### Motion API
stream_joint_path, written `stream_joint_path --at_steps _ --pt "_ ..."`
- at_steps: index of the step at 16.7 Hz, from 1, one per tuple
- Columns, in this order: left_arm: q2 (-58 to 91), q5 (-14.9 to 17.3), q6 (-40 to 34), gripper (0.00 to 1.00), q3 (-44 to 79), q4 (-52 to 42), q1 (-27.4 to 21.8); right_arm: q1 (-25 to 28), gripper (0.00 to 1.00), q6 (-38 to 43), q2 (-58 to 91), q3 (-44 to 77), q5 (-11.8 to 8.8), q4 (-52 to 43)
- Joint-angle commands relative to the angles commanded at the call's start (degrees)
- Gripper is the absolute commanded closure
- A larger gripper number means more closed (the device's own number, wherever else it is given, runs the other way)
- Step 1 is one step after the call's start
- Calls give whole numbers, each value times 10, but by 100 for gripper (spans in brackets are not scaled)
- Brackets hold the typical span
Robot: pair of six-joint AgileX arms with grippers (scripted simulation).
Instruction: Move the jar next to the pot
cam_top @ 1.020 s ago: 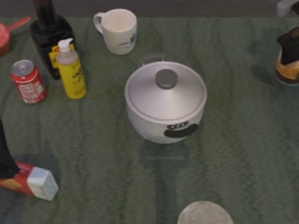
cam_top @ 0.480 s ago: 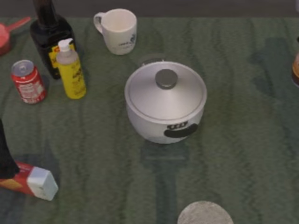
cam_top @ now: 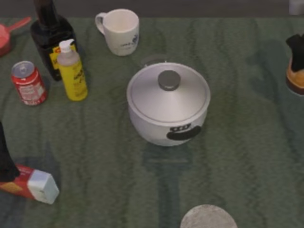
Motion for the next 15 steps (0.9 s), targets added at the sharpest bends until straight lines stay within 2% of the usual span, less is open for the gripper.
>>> stream_joint_path --at_steps 10,12,15 --pt "0 0 0 0 0 0 0 131 100 384 -16 -99 72 98" --pt "0 0 0 0 0 0 0 148 100 426 -18 -113 81 110" --pt "0 0 0 0 0 0 0 156 100 443 -19 -118 85 116"
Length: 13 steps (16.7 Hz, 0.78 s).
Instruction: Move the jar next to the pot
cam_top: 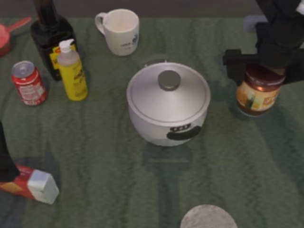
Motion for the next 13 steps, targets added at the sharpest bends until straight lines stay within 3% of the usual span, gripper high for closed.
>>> stream_joint_path --at_steps 4,13 --pt "0 0 0 0 0 0 0 -3 100 0 2 0 -2 1" --pt "0 0 0 0 0 0 0 -1 100 -1 32 -67 0 99"
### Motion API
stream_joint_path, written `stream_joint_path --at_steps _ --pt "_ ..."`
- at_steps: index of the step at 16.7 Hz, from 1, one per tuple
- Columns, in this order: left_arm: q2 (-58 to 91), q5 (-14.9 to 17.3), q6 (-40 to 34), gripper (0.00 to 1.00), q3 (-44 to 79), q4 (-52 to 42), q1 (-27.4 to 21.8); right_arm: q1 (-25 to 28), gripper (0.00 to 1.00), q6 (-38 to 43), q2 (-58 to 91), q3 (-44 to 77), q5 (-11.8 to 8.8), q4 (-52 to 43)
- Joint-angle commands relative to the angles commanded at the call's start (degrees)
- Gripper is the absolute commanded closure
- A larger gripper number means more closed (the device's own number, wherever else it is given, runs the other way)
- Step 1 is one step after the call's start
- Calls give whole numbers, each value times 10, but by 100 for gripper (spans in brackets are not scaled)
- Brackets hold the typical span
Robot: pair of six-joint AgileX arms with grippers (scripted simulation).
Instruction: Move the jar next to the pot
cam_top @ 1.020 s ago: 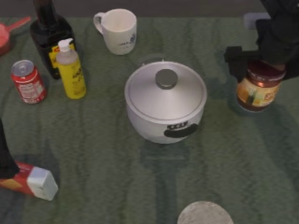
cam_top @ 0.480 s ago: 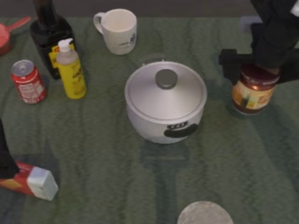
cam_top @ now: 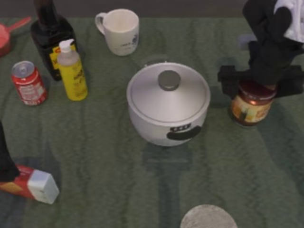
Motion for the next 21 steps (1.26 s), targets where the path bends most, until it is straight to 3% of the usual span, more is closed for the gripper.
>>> stream_joint_path --at_steps 2,15,21 --pt "0 0 0 0 0 0 0 0 100 0 0 0 0 0" --pt "0 0 0 0 0 0 0 0 2 0 0 0 0 0" --pt "0 0 0 0 0 0 0 0 0 0 0 0 0 0"
